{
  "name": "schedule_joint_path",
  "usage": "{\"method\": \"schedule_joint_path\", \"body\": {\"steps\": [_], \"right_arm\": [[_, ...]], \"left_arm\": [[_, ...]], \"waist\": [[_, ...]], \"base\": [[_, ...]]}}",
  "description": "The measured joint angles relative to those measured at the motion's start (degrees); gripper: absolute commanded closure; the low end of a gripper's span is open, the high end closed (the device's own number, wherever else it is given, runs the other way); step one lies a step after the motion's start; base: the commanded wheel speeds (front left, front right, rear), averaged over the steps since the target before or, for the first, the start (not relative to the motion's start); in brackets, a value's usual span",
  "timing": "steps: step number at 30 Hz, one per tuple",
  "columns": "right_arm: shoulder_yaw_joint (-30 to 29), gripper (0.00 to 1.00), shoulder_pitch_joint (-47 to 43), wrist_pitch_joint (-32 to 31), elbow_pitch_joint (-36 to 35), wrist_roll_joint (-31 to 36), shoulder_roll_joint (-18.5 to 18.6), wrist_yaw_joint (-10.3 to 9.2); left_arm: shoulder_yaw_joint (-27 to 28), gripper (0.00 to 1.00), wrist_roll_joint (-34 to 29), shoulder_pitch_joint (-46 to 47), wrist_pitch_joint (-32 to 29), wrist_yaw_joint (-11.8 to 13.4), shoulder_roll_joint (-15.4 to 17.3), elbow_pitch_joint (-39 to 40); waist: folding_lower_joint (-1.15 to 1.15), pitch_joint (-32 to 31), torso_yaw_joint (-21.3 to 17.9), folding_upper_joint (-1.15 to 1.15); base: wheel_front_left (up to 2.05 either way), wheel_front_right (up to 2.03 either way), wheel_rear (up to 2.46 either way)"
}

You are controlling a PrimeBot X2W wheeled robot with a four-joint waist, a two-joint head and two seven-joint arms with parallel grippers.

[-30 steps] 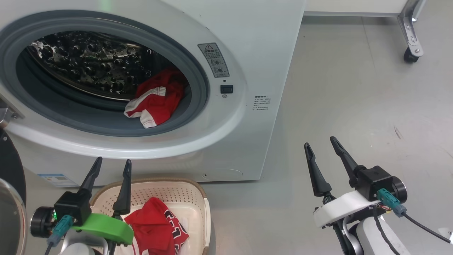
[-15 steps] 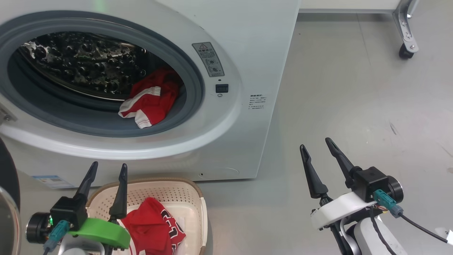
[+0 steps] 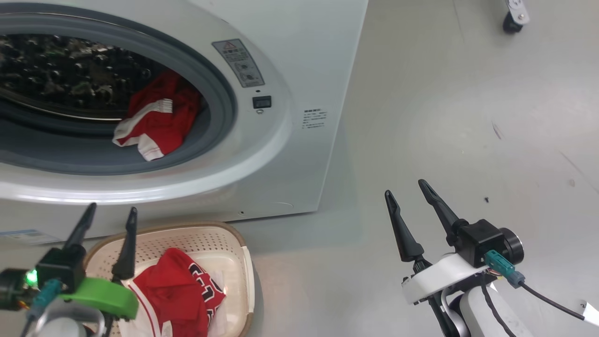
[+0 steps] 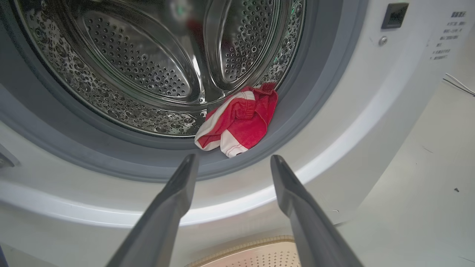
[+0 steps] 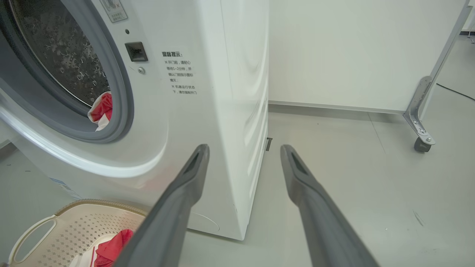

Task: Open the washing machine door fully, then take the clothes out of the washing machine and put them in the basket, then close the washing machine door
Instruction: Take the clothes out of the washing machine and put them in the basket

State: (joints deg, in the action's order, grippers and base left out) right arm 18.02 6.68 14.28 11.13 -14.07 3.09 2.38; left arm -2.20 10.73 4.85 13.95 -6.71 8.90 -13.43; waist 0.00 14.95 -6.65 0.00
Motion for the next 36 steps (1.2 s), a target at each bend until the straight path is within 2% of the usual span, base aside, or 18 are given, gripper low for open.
{"method": "schedule_joint_path", "body": {"steps": [7,18,26,36], "right_arm": [[1.42,0.0,1.7,0.0,-0.99,-0.15,-0.08,-0.08],[4.14,0.0,3.67,0.0,-2.19,-2.71,-0.21,-1.1],[4.54,0.0,4.58,0.0,-2.89,-3.48,-0.29,-2.13],[5.56,0.0,5.2,0.0,-3.18,-3.81,-0.31,-3.12]], "left_arm": [[1.67,0.0,0.0,5.15,-3.26,-0.13,3.97,-0.38],[1.99,0.0,-0.16,15.35,-12.65,-0.16,10.54,-3.05],[-0.44,0.0,0.75,20.63,-19.09,-0.24,12.04,-6.76],[-1.08,0.0,1.9,26.57,-24.83,-0.25,13.35,-12.12]], "waist": [[0.0,3.46,-3.48,0.0],[0.0,8.44,-10.32,0.0],[0.0,10.99,-13.21,0.0],[0.0,12.6,-14.1,0.0]], "base": [[0.0,0.0,0.0],[0.0,0.0,0.0],[0.0,0.0,0.0],[0.0,0.0,0.0]]}}
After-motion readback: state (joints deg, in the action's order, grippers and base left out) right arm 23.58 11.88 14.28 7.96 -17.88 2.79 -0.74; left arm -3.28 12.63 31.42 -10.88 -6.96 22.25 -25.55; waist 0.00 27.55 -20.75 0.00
